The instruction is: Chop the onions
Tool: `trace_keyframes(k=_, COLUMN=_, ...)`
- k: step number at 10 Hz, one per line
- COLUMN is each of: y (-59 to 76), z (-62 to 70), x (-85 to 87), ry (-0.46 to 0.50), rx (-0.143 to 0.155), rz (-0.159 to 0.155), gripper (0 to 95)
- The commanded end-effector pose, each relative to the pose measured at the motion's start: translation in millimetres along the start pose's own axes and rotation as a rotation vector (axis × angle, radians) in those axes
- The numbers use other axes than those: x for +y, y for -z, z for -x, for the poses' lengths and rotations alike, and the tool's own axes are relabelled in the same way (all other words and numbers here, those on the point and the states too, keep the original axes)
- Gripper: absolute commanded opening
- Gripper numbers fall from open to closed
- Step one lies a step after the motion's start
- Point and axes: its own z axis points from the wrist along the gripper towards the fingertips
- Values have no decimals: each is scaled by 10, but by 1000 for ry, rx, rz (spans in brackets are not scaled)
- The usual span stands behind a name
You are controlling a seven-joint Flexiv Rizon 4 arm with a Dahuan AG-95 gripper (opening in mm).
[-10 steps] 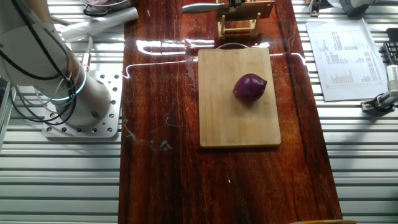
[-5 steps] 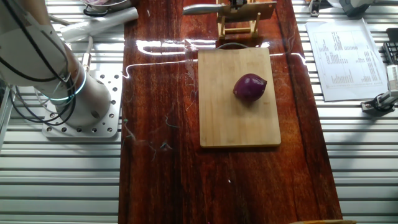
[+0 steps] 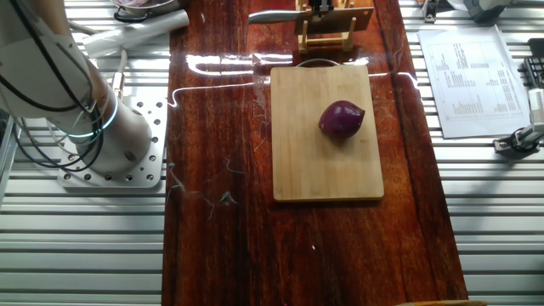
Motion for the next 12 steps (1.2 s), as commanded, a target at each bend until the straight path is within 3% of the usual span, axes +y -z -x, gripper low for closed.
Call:
trace_keyframes(k=1, y=-31, z=2, x=-12, ry=-2, rx=-5, rz=-3, gripper=0)
trace_keyframes(k=6, y=-102, z=12, x=-12, ry=-2, rx=-19, rz=-2, gripper=0)
trace_keyframes(k=10, y=-32, z=8, x=-1, ry=3, rx=-20, rz=2, gripper=0)
trace_keyframes(k=12, y=-77, z=12, x=-5, ry=7, rx=-20, rz=0, gripper=0)
